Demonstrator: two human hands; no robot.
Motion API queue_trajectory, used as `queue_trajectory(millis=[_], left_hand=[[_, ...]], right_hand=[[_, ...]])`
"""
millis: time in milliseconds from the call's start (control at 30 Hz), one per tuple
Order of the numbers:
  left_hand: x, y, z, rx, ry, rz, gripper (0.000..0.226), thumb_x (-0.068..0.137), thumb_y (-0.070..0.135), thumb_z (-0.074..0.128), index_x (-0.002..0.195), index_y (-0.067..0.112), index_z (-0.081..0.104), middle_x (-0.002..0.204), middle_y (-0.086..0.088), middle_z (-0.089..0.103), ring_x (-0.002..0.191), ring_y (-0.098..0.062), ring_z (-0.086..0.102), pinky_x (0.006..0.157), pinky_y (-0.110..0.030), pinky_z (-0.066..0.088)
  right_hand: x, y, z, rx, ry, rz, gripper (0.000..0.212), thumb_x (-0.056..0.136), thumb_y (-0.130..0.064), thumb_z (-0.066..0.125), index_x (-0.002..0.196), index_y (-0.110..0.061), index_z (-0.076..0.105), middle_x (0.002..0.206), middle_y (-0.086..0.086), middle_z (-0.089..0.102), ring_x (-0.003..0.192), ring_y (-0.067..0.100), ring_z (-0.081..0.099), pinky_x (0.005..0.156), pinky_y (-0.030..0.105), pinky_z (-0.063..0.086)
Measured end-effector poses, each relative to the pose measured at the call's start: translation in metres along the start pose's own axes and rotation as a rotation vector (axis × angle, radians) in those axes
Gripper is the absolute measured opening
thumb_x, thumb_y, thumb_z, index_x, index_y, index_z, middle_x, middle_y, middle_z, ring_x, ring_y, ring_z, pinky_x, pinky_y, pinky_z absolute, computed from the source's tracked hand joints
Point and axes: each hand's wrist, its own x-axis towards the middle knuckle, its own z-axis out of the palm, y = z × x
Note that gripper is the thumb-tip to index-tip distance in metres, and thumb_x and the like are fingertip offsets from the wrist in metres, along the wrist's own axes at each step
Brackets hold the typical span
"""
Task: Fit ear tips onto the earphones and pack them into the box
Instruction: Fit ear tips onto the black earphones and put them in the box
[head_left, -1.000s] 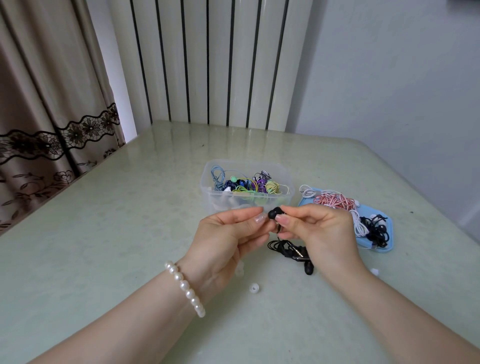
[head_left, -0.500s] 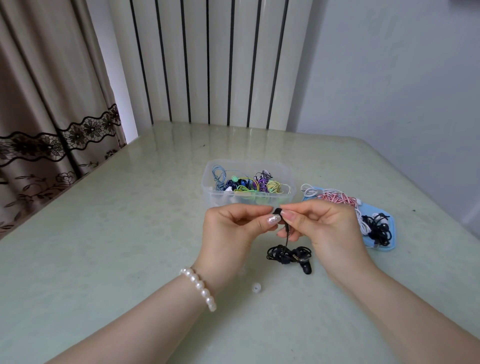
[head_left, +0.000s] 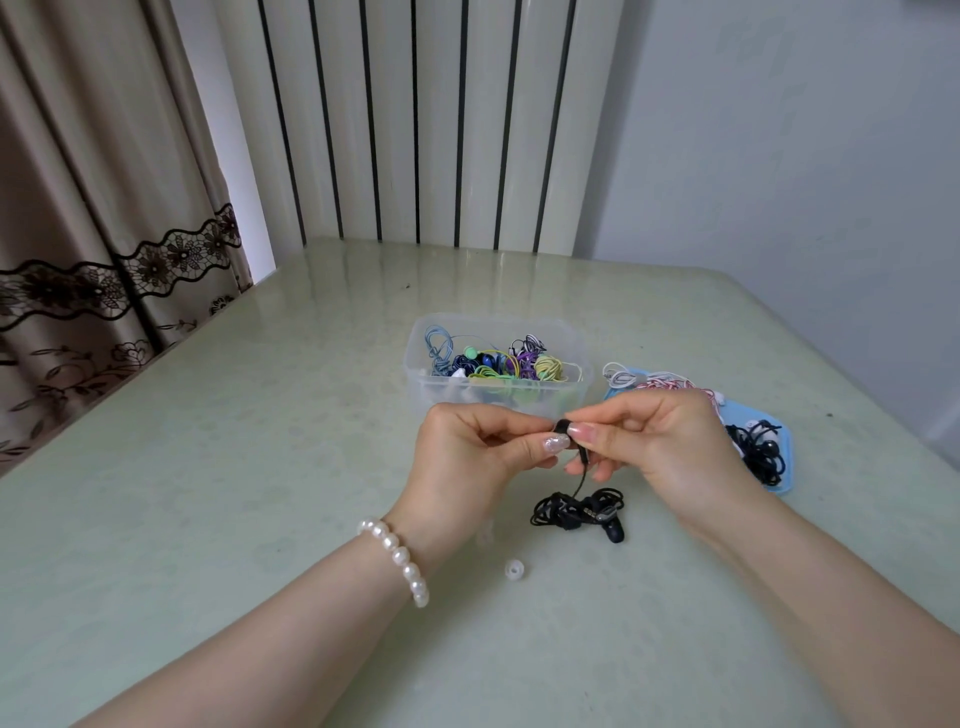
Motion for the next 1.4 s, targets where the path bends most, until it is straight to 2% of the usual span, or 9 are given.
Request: queue_trajectory(millis=[133,233,367,500,600,700,1000,1267,1400], left_hand=[[0.001,0.003,-0.006,0.029,0.02,-0.004,0.013,0.051,0.023,0.074,0.064,0.019,0.073,0.063,-0.003,0.071,0.061,-0.018,0.068,0.071,-0.03,0.057],[0.007,0.006,-0.017,0.078,0.036,-0.016,0.004,0.061,0.016,0.076,0.062,0.018,0.073,0.06,-0.002,0.07,0.058,-0.013,0.067,0.068,-0.026,0.056],[0.013,0.004,-0.026,0.174,0.049,-0.071,0.007,0.072,0.007,0.075,0.067,0.011,0.073,0.055,0.001,0.068,0.053,-0.007,0.063,0.063,-0.022,0.053],[0.015,0.0,-0.029,0.272,0.024,-0.11,0.016,0.071,0.007,0.076,0.066,0.022,0.073,0.065,0.001,0.072,0.06,-0.013,0.06,0.068,-0.036,0.053],[0.016,-0.001,-0.031,0.336,0.025,-0.131,0.018,0.074,0.006,0.074,0.068,0.022,0.073,0.076,-0.004,0.073,0.053,-0.015,0.055,0.05,-0.028,0.05],[0.015,-0.003,-0.034,0.366,0.003,-0.133,0.011,0.075,0.004,0.072,0.072,0.014,0.073,0.064,0.001,0.068,0.036,-0.003,0.047,0.036,-0.015,0.038],[0.013,-0.004,-0.035,0.492,-0.039,-0.04,0.008,0.076,0.005,0.071,0.077,0.013,0.074,0.052,0.017,0.057,0.035,0.008,0.046,0.041,-0.006,0.038],[0.013,-0.007,-0.035,0.511,-0.07,-0.058,0.009,0.078,0.006,0.069,0.082,0.012,0.073,0.059,0.014,0.058,0.037,0.009,0.047,0.039,-0.004,0.035],[0.014,-0.007,-0.035,0.529,-0.07,-0.074,0.01,0.078,0.008,0.069,0.077,0.018,0.072,0.066,0.008,0.064,0.039,0.009,0.048,0.044,-0.007,0.039]], right_hand=[[0.002,-0.008,-0.012,0.095,0.094,-0.009,0.012,0.076,0.006,0.062,0.076,-0.004,0.068,0.062,0.004,0.07,0.051,0.018,0.065,0.045,0.019,0.048],[0.006,-0.015,-0.02,0.053,0.161,-0.05,0.009,0.072,-0.005,0.067,0.071,-0.012,0.074,0.07,0.005,0.073,0.057,0.018,0.058,0.052,0.023,0.042],[0.014,-0.035,-0.027,0.096,0.197,-0.105,0.008,0.065,-0.011,0.069,0.068,-0.016,0.075,0.066,0.005,0.071,0.047,0.01,0.052,0.045,0.017,0.043],[0.033,-0.061,-0.029,0.105,0.186,-0.156,0.008,0.071,-0.005,0.067,0.074,-0.011,0.071,0.069,0.007,0.072,0.047,0.012,0.056,0.046,0.018,0.044],[0.05,-0.083,-0.021,0.136,0.188,-0.189,0.008,0.079,0.0,0.063,0.08,-0.007,0.068,0.066,0.006,0.071,0.048,0.012,0.058,0.047,0.018,0.045],[0.069,-0.1,-0.004,0.219,0.175,-0.198,0.006,0.08,-0.002,0.063,0.08,-0.008,0.067,0.065,0.004,0.07,0.048,0.012,0.061,0.048,0.018,0.047],[0.11,-0.087,0.058,0.217,0.169,-0.105,0.015,0.08,0.001,0.065,0.095,0.002,0.063,0.08,0.014,0.066,0.049,0.013,0.064,0.05,0.02,0.053],[0.117,-0.055,0.073,0.211,0.168,0.006,0.024,0.08,0.001,0.065,0.103,0.007,0.061,0.084,0.018,0.065,0.049,0.014,0.064,0.05,0.02,0.053],[0.117,-0.042,0.076,0.132,0.152,0.101,0.018,0.078,0.002,0.067,0.095,0.001,0.06,0.081,0.018,0.065,0.046,0.015,0.063,0.048,0.021,0.053]])
